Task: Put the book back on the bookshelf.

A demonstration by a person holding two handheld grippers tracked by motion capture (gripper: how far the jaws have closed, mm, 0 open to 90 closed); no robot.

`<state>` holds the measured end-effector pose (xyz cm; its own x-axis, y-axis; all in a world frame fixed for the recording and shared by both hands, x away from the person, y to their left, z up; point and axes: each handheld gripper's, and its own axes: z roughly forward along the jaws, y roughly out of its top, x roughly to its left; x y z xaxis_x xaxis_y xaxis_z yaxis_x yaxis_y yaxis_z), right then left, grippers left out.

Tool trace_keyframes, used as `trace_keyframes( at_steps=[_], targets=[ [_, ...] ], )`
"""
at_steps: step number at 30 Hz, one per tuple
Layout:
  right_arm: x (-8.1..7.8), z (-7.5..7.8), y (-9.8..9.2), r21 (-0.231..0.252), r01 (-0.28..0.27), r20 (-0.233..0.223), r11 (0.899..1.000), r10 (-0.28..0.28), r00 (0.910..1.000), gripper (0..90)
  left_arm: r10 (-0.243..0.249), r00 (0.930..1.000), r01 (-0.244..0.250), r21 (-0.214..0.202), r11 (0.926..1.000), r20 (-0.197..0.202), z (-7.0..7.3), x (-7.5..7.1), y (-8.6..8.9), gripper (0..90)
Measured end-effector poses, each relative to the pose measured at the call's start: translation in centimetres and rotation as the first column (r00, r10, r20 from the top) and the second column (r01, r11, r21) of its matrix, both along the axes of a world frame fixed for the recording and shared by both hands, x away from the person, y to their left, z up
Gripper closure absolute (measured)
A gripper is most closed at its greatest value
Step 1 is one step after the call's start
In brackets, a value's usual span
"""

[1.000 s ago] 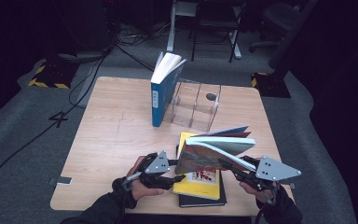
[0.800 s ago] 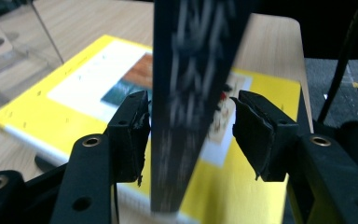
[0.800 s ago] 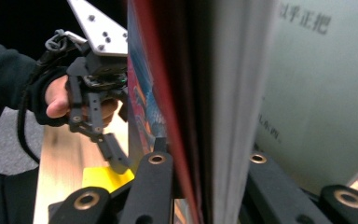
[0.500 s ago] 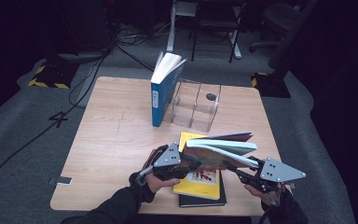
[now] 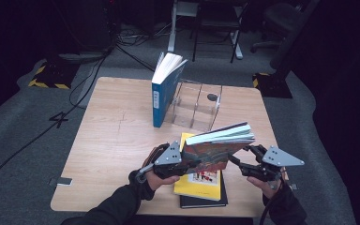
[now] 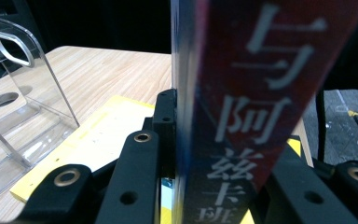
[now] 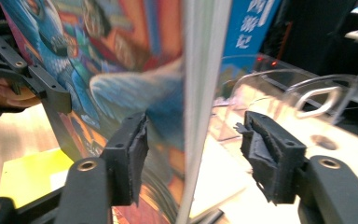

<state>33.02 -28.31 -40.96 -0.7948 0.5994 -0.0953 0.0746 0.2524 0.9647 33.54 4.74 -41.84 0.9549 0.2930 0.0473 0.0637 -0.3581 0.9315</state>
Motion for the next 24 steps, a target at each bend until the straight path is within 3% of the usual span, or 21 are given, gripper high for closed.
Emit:
trace_keyframes(
  at_steps=[5,8,10,11,13,16,24],
  targets=[
    [0.7,-0.8,1.9,-0.001,-0.061,-0.029,0.998,0.061,0.9977,40.1,0.000,1.0000,0.000,0.001,1.0000,-0.005,0.0,0.1,0.3,73.3],
    [0.7,-0.9,2.4,-0.014,-0.048,-0.023,0.999,0.048,0.9986,39.4,0.001,1.0000,-0.001,-0.008,1.0000,0.008,0.2,0.2,0.5,72.2],
    [0.7,-0.9,2.5,-0.013,-0.038,-0.027,0.999,0.038,0.9989,40.1,0.007,0.9999,-0.006,-0.042,0.9991,0.009,0.8,0.2,0.7,69.8],
    [0.7,-0.9,2.5,-0.010,-0.037,-0.025,0.999,0.036,0.9990,40.3,-0.002,1.0000,0.002,-0.088,0.9961,-0.008,1.3,0.2,1.0,69.4],
    [0.6,-0.9,2.6,-0.015,-0.030,-0.023,0.999,0.030,0.9993,40.4,-0.001,0.9999,0.000,-0.098,0.9952,-0.011,1.7,0.2,1.0,67.8],
    [0.6,-0.9,2.6,-0.015,-0.022,-0.022,1.000,0.022,0.9995,40.4,0.012,0.9998,-0.010,-0.113,0.9935,0.013,2.7,0.1,0.9,67.7],
    [0.6,-0.9,2.6,-0.016,-0.024,-0.017,1.000,0.024,0.9996,40.7,0.013,0.9996,-0.009,-0.134,0.9910,0.027,3.4,0.6,-0.3,66.4]
  ],
)
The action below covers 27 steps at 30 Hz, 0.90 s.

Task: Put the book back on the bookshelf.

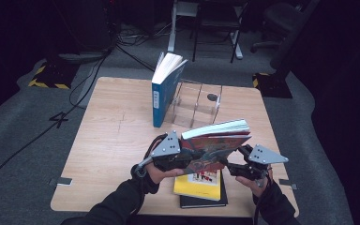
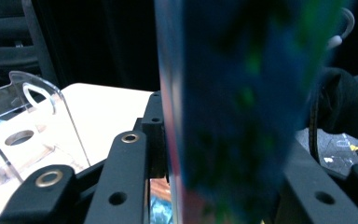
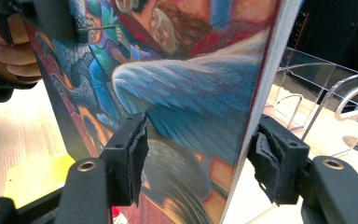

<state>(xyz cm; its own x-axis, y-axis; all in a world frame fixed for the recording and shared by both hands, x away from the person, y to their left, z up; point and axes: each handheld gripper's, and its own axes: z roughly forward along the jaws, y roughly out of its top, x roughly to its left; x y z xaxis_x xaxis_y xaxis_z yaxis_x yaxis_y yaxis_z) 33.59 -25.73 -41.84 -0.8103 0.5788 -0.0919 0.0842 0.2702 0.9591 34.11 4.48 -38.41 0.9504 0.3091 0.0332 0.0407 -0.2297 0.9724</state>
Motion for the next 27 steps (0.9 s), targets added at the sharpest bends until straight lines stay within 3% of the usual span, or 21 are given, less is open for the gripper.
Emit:
trace_keyframes(
  at_steps=[13,17,27],
  targets=[
    [0.0,0.0,0.0,-0.003,0.000,-0.001,1.000,0.000,1.0000,40.6,-0.004,0.9999,0.005,-0.042,0.9991,0.013,1.6,0.2,-0.5,65.8],
    [0.0,0.0,-0.1,-0.007,-0.003,0.002,1.000,0.003,1.0000,40.6,-0.012,0.9997,0.013,-0.030,0.9995,0.020,1.8,0.2,-0.5,71.8],
    [0.0,-0.1,-0.9,-0.032,0.024,0.004,0.999,-0.024,0.9997,41.0,0.016,0.9996,-0.016,-0.015,0.9998,0.023,2.1,0.3,-0.6,73.3]
  ],
)
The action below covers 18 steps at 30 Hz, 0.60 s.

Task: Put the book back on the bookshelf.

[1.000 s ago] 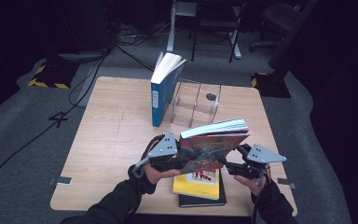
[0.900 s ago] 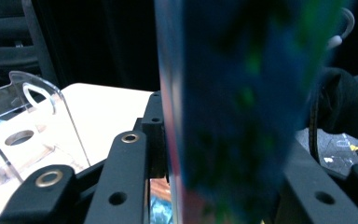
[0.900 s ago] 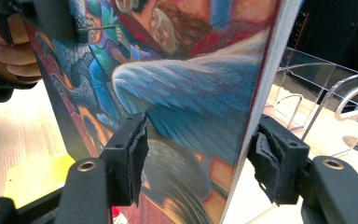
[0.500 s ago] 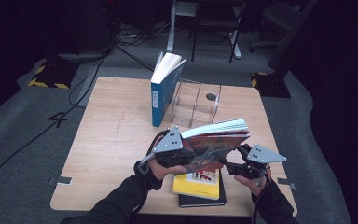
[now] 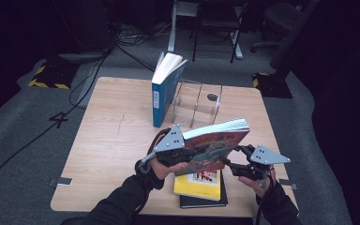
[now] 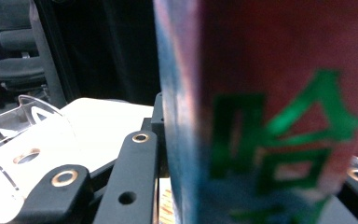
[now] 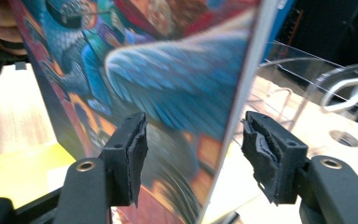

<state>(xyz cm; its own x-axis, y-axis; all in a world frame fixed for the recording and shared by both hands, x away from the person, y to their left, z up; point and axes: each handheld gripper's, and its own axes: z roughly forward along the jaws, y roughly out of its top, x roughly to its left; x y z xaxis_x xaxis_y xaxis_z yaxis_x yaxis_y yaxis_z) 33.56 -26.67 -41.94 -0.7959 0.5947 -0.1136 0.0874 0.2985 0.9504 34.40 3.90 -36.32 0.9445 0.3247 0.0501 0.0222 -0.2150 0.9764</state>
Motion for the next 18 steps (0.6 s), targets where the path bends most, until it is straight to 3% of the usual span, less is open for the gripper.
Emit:
trace_keyframes(
  at_steps=[3,11,18],
  targets=[
    [0.1,-0.1,-0.8,-0.002,0.020,-0.009,1.000,-0.020,0.9998,42.2,0.018,0.9998,-0.018,-0.003,0.9998,-0.012,0.1,0.4,-0.1,73.3],
    [0.4,-0.4,-2.4,-0.019,0.054,-0.047,0.998,-0.055,0.9974,45.3,0.057,0.9984,-0.057,-0.002,0.9984,0.000,1.3,1.1,-0.1,73.7],
    [0.8,-0.5,-3.2,-0.016,0.093,-0.059,0.996,-0.094,0.9939,44.4,0.148,0.9877,-0.149,0.019,0.9887,0.051,2.9,1.8,1.5,73.8]
  ],
)
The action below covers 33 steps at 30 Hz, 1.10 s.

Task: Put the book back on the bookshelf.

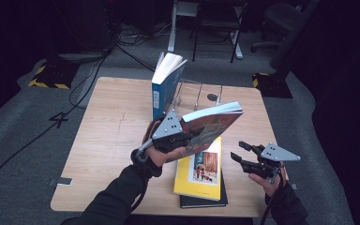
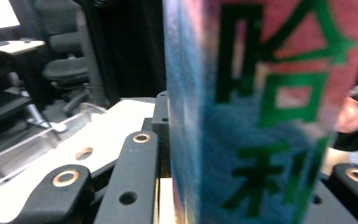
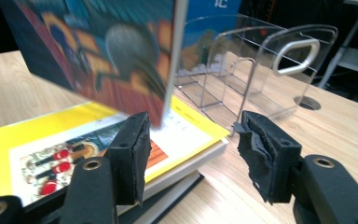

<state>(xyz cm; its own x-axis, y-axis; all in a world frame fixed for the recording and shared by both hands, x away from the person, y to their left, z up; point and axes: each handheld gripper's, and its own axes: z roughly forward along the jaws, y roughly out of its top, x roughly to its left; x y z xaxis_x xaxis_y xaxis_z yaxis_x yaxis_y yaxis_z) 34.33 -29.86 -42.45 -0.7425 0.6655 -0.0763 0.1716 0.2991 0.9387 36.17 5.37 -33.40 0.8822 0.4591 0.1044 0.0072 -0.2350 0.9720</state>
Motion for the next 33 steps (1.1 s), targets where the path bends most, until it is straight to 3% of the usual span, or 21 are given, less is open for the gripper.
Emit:
trace_keyframes(
  at_steps=[5,8,9,13,16,18,19,22,25,26,30,33],
  targets=[
    [0.2,-0.8,0.0,-0.012,0.013,-0.030,1.000,-0.013,0.9995,44.4,0.095,0.9951,-0.095,0.006,0.9954,0.027,0.5,0.5,1.8,73.8],
    [0.3,-1.2,0.2,-0.031,0.008,-0.037,0.999,-0.010,0.9993,44.8,0.193,0.9806,-0.193,0.016,0.9810,0.036,0.1,1.1,3.3,73.8],
    [0.3,-1.2,0.2,-0.031,0.008,-0.037,0.999,-0.010,0.9993,44.8,0.193,0.9806,-0.193,0.016,0.9810,0.036,0.1,1.1,3.3,73.8],
    [0.3,-1.4,0.4,-0.046,0.002,-0.041,0.999,-0.003,0.9991,44.8,0.290,0.9563,-0.291,0.035,0.9560,0.038,-0.4,2.0,4.6,73.8],
    [0.4,-1.5,0.5,-0.054,0.004,-0.044,0.999,-0.006,0.9990,44.7,0.341,0.9398,-0.341,0.018,0.9397,0.018,-0.8,2.8,5.4,73.8],
    [0.4,-1.6,0.5,-0.058,0.001,-0.042,0.998,-0.003,0.9991,44.8,0.375,0.9269,-0.375,0.011,0.9268,0.013,-1.0,3.1,5.7,73.8],
    [0.4,-1.6,0.4,-0.063,0.000,-0.037,0.998,-0.002,0.9993,45.4,0.401,0.9162,-0.401,0.006,0.9162,0.012,-1.2,3.4,5.8,73.8],
    [0.4,-1.6,0.5,-0.066,-0.007,-0.041,0.998,0.004,0.9991,46.2,0.435,0.9006,-0.434,-0.007,0.9007,0.014,-1.6,3.7,6.1,73.8],
    [0.4,-1.7,0.5,-0.060,-0.014,-0.047,0.998,0.011,0.9988,46.2,0.471,0.8820,-0.471,-0.024,0.8817,-0.009,-2.0,4.2,6.2,73.8],
    [0.4,-1.7,0.5,-0.060,-0.014,-0.047,0.998,0.011,0.9988,46.2,0.471,0.8820,-0.471,-0.024,0.8817,-0.009,-2.0,4.2,6.2,73.8],
    [0.4,-1.9,0.6,-0.066,-0.013,-0.052,0.998,0.010,0.9986,46.0,0.517,0.8558,-0.517,-0.010,0.8559,0.009,-2.4,4.8,5.9,73.8],
    [0.4,-1.9,0.7,-0.068,-0.022,-0.054,0.997,0.018,0.9984,46.0,0.522,0.8527,-0.522,-0.025,0.8524,-0.009,-2.6,5.3,5.8,73.9]
  ],
)
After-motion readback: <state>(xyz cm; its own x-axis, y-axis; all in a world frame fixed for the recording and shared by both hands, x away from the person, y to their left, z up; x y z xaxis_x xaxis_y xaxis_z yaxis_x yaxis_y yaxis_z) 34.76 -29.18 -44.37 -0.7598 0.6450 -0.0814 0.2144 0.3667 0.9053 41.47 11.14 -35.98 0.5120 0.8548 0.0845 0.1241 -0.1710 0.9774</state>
